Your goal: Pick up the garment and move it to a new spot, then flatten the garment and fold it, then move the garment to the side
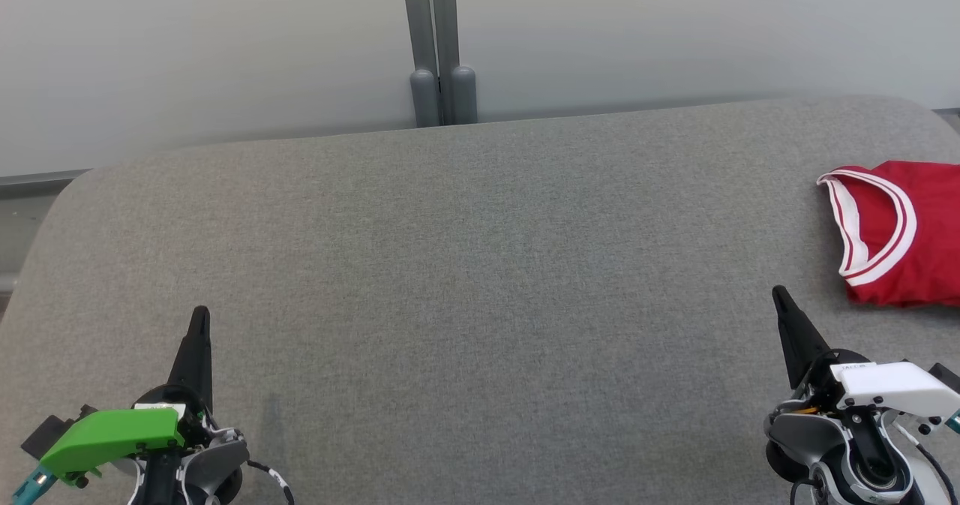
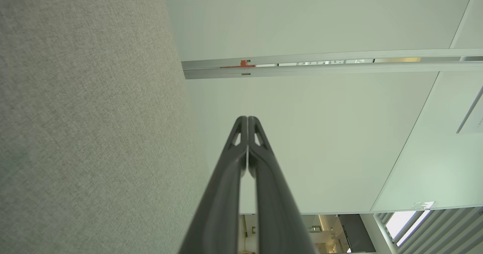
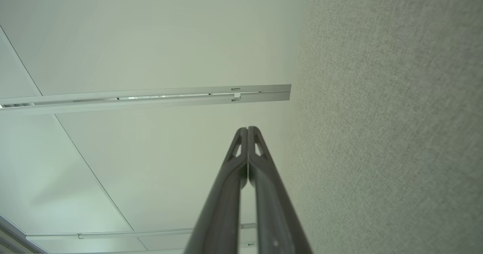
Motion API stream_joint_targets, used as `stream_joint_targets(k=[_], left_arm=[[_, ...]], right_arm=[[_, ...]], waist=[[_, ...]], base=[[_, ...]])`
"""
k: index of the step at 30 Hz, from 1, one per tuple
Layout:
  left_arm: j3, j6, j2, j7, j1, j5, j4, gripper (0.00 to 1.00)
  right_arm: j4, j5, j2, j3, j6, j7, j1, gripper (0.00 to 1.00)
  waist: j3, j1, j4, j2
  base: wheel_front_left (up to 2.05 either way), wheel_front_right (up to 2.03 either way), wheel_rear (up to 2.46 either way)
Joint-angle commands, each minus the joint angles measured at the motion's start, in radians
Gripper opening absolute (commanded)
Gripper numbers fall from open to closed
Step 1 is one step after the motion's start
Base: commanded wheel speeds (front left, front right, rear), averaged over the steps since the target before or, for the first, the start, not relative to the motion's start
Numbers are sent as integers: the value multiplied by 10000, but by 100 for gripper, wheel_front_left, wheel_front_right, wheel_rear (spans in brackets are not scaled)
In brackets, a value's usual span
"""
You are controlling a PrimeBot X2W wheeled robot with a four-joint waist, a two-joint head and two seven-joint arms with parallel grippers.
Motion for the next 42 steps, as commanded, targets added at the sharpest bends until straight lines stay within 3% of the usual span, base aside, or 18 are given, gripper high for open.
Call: stream_joint_targets(k=[1, 42], left_arm=[[26, -46, 73, 37, -125, -5, -16, 0], [26, -45, 74, 37, -126, -4, -16, 0]], right_arm=[[16, 73, -10, -9, 8, 28, -52, 0], [16, 73, -10, -8, 6, 28, -52, 0]], waist=[[0, 0, 0, 0], [0, 0, 0, 0]], base=[[0, 0, 0], [0, 0, 0]])
